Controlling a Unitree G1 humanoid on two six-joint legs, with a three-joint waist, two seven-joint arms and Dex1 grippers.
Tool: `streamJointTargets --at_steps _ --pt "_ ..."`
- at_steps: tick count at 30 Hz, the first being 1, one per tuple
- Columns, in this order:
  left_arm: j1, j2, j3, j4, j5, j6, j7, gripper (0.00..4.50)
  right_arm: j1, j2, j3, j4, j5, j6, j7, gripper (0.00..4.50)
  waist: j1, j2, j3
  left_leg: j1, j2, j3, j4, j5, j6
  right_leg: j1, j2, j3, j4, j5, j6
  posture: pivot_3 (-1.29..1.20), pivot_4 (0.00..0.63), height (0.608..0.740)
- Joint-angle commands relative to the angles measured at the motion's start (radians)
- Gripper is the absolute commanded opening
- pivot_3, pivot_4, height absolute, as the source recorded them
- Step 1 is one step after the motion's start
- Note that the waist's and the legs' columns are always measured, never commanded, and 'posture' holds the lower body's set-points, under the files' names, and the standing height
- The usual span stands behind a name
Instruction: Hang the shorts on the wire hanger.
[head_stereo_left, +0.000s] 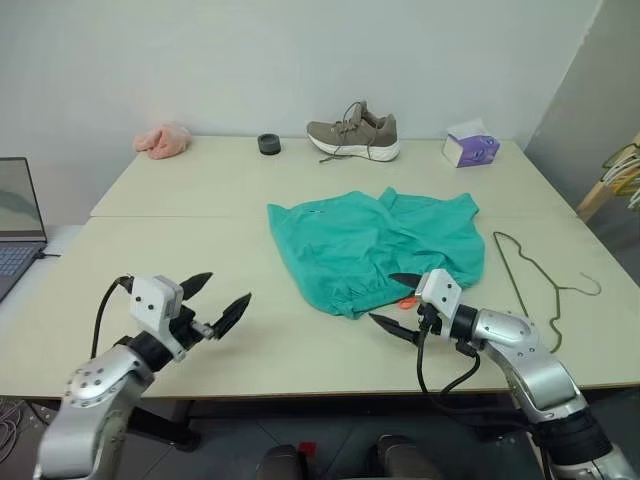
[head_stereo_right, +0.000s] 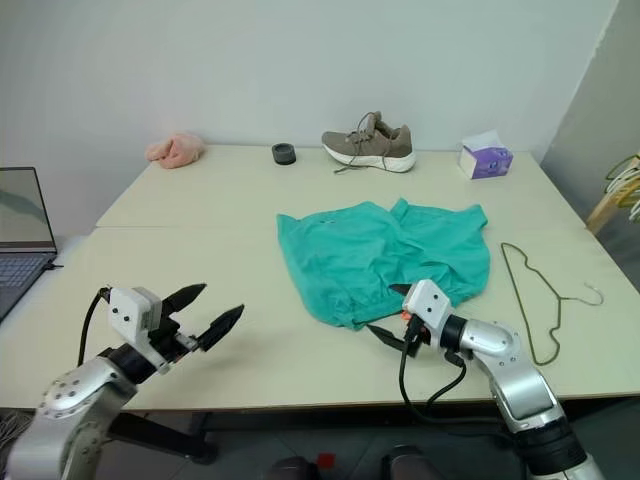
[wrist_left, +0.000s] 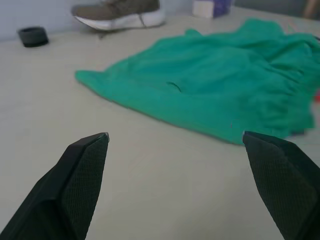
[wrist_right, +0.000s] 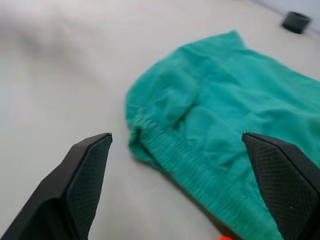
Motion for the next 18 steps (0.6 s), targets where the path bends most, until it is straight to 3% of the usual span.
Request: streamJointTargets --at_steps 1,7,12,15,18 --pt "-0.02 0.079 0.046 -0.002 -0.048 0.037 -0.09 4.5 -0.065 0.024 0.085 0.002 -0.064 0.011 0.006 4.45 0.0 0.0 0.0 0.0 0.001 0.0 0.0 0.0 0.0 0.0 0.0 0.0 0.0 0.0 -0.001 0.0 0.073 0.74" --pt "-0.099 0.145 0.081 0.097 -0.02 0.027 -0.124 4.5 -0.177 0.143 0.203 0.171 -0.211 -0.015 -0.084 4.45 0.0 0.001 0.001 0.0 0.006 0.001 0.0 0.0 0.0 0.0 0.003 -0.002 0.0 0.0 -0.005 0.0 0.069 0.74" --pt "-0.141 0.162 0.087 0.143 0.0 0.011 -0.135 4.5 -0.246 0.227 0.225 0.32 -0.303 -0.011 -0.178 4.45 -0.001 0.001 0.001 -0.001 0.006 0.002 -0.001 0.0 -0.001 -0.001 0.004 -0.001 0.0 0.001 -0.008 0.0 0.064 0.74" --pt "-0.15 0.161 0.085 0.148 0.007 0.008 -0.139 4.5 -0.267 0.234 0.225 0.362 -0.338 0.016 -0.197 3.85 -0.002 0.001 0.001 -0.001 0.006 0.002 -0.001 -0.001 -0.001 -0.001 0.003 -0.001 0.0 0.001 -0.008 0.0 0.061 0.74" --pt "-0.16 0.155 0.071 0.148 0.017 0.005 -0.139 4.5 -0.272 0.224 0.226 0.356 -0.358 0.036 -0.193 2.84 0.0 0.0 0.0 -0.001 0.007 0.002 -0.001 -0.001 -0.002 -0.001 0.003 -0.001 0.0 0.001 -0.008 -0.01 0.058 0.74"
